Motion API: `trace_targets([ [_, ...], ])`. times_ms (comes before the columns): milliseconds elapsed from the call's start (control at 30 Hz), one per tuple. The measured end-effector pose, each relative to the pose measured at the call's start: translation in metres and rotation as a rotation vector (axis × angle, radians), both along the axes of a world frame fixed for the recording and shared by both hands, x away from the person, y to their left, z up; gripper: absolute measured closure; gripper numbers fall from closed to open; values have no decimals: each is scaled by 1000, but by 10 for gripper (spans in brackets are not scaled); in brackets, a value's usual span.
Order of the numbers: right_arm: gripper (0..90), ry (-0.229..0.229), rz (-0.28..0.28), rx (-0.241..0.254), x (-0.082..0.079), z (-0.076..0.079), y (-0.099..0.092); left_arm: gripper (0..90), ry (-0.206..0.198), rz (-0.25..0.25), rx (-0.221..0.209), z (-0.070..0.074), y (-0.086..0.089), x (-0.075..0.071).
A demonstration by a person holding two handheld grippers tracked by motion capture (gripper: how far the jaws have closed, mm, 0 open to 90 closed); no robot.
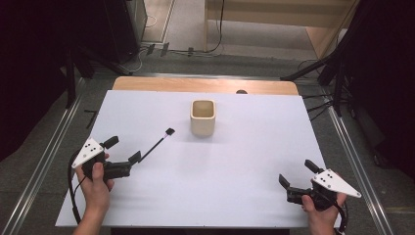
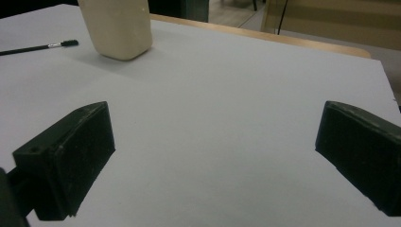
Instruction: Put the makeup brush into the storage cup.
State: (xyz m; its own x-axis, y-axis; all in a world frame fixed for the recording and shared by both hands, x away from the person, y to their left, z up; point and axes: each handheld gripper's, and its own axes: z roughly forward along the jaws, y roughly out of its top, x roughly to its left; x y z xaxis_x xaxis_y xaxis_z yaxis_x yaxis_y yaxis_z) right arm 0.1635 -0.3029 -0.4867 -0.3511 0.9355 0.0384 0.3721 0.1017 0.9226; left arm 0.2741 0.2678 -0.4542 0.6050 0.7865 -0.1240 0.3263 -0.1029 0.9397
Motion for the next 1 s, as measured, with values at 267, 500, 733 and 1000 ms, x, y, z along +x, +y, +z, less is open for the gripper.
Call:
trace_targets([
  [267,0,7,4,2,1,-1,1,0,15,-16,7,1,-7,11],
  [500,0,12,8,1,2,-2,2,0,34,-34,11,2,-12,20],
  [733,0,18,12,-1,2,-3,3,0,49,-45,22,5,-18,30],
  [1000,0,21,13,0,3,-3,3,0,65,-58,37,7,-25,37],
])
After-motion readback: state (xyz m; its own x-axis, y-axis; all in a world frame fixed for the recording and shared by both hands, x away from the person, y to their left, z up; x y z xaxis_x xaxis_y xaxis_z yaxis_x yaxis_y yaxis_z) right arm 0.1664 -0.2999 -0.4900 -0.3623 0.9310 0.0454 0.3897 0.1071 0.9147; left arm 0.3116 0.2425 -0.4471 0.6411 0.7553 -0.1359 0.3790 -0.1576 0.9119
